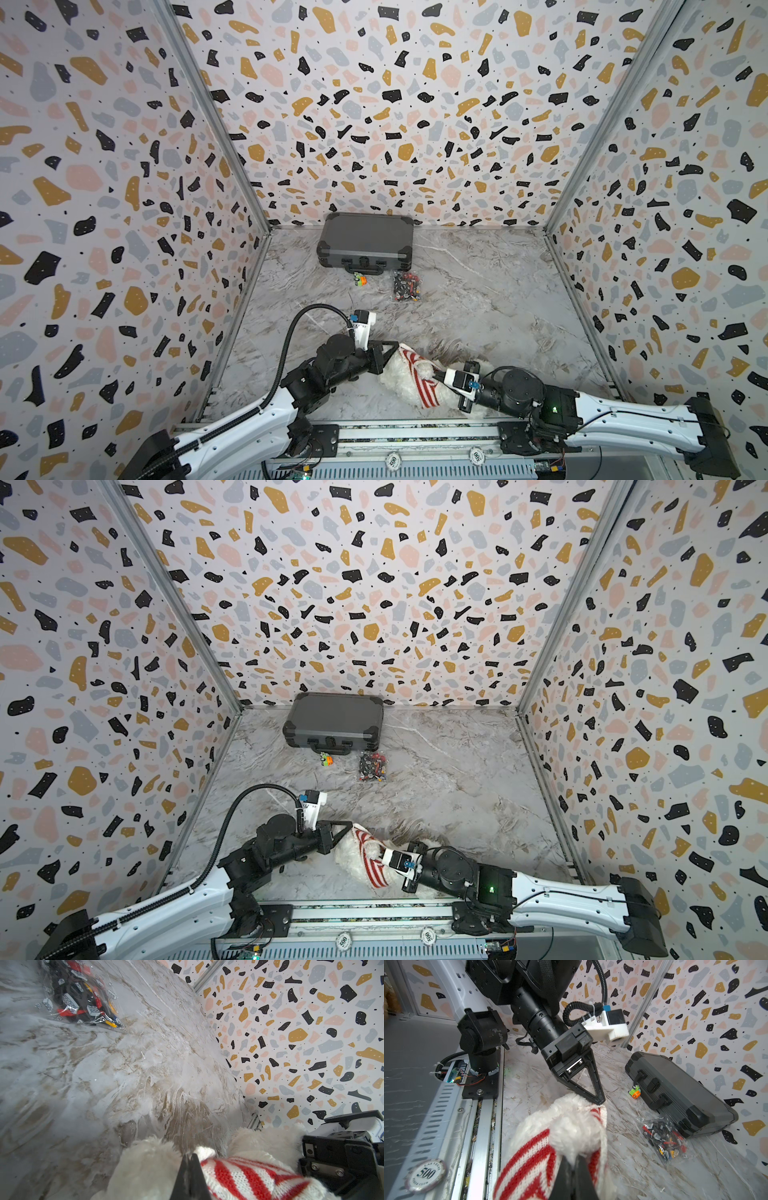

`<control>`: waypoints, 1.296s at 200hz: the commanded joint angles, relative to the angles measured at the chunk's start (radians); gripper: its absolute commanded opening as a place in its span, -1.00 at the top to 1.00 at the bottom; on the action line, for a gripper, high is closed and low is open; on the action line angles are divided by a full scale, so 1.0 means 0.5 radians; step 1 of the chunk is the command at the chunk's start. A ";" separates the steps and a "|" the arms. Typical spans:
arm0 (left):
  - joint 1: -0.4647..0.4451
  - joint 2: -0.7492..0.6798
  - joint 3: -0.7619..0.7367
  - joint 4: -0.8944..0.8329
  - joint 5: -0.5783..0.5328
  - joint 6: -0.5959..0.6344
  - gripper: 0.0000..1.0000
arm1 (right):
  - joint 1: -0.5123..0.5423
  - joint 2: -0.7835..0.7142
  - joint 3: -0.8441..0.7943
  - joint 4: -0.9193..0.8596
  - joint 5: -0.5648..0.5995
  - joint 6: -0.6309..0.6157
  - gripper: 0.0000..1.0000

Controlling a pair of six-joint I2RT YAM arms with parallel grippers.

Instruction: Dress the teddy bear

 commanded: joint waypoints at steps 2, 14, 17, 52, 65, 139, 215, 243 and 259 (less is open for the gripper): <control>0.071 0.008 -0.040 -0.115 -0.199 0.076 1.00 | 0.040 -0.063 0.005 0.439 -0.126 -0.098 1.00; 0.071 0.012 -0.028 -0.142 -0.188 0.099 1.00 | 0.038 -0.017 0.001 0.522 -0.060 -0.121 1.00; 0.070 0.013 -0.025 -0.145 -0.184 0.109 1.00 | 0.037 -0.004 -0.001 0.541 -0.049 -0.126 1.00; 0.066 -0.004 -0.015 -0.087 -0.098 0.113 1.00 | -0.043 0.354 0.138 0.483 0.317 0.006 0.98; 0.066 -0.026 -0.029 -0.021 -0.078 0.084 1.00 | -0.112 0.469 0.174 0.416 0.315 0.080 0.91; 0.066 -0.008 -0.061 0.097 0.016 0.059 1.00 | -0.150 0.458 0.225 0.167 0.259 0.110 0.03; 0.022 0.041 -0.031 0.150 0.032 0.070 1.00 | -0.550 0.913 0.642 -0.102 -0.198 0.205 -0.02; 0.003 0.060 -0.021 0.156 0.027 0.079 1.00 | -0.636 1.099 0.751 -0.106 -0.453 0.053 0.02; -0.007 0.070 -0.016 0.163 0.029 0.079 1.00 | -0.735 1.222 0.817 -0.090 -0.639 0.025 0.05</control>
